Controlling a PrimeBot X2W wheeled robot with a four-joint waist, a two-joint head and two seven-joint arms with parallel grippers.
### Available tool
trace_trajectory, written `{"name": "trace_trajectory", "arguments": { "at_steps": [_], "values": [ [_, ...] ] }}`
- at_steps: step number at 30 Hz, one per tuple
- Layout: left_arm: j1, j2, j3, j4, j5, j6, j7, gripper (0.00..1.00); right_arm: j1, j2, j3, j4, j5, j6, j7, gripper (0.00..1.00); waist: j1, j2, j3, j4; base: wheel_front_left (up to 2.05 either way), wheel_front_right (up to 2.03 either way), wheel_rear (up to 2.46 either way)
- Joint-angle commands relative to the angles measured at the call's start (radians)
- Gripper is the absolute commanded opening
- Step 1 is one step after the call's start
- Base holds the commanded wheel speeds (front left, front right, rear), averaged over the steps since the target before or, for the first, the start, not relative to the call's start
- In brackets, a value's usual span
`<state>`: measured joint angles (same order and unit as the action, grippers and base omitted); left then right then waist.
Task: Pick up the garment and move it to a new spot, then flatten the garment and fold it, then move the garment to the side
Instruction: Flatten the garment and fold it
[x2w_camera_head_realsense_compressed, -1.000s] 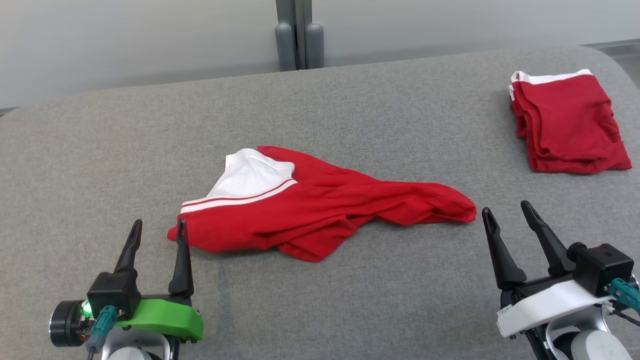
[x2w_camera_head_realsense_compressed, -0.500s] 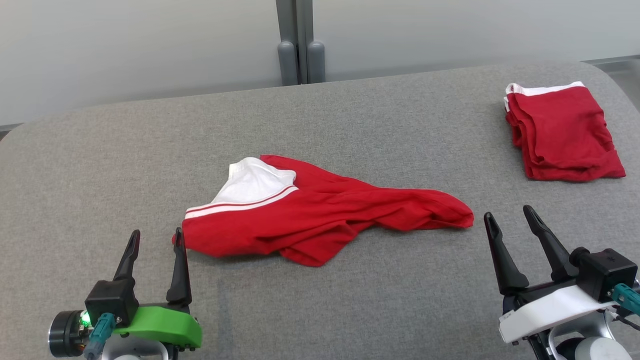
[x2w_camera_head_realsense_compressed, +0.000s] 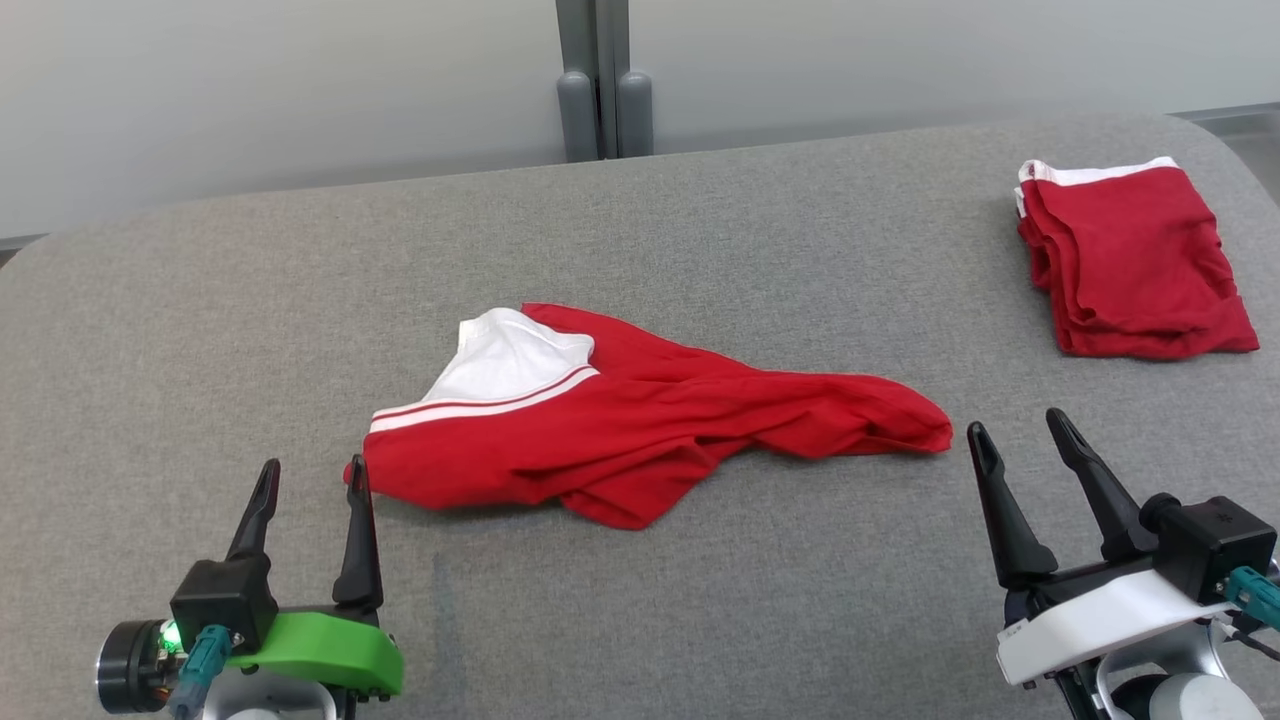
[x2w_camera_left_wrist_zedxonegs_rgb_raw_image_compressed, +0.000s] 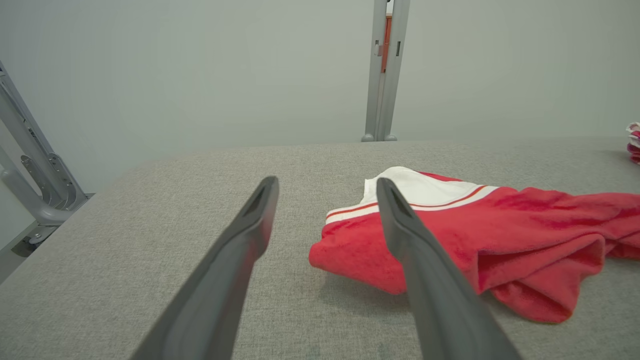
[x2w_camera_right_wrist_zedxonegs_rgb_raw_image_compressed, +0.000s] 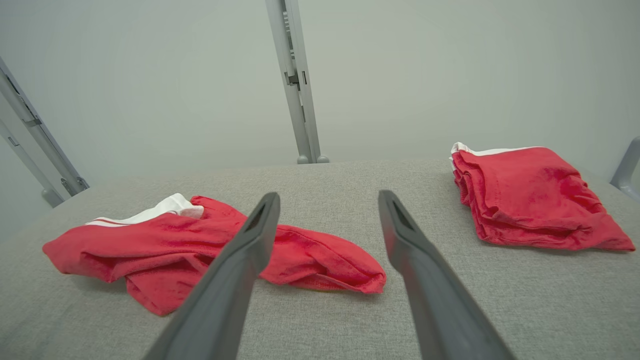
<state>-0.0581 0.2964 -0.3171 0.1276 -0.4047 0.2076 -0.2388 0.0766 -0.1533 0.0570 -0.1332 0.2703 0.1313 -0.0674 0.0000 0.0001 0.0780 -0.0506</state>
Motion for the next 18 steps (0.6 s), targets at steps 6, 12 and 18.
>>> {"name": "trace_trajectory", "arguments": {
  "at_steps": [6,12,18],
  "values": [
    [-0.062,0.012,-0.007,-0.012,0.011,-0.002,0.002,1.00,-0.019,0.001,-0.009,-0.014,0.003,-0.001,-0.005,1.00,0.0000,-0.0001,0.042,0.005,0.00,0.00,0.00],
    [-0.240,0.010,-0.048,0.015,0.026,-0.048,0.083,1.00,-0.058,-0.011,-0.007,-0.032,0.006,-0.001,-0.007,1.00,0.0000,-0.0001,0.136,0.005,0.00,0.00,0.00],
    [-0.463,-0.020,-0.099,0.176,0.015,-0.123,0.218,1.00,-0.108,-0.019,0.003,-0.031,0.015,-0.001,-0.024,1.00,0.0000,-0.0001,0.238,-0.023,0.00,0.00,0.00]
  ]
}}
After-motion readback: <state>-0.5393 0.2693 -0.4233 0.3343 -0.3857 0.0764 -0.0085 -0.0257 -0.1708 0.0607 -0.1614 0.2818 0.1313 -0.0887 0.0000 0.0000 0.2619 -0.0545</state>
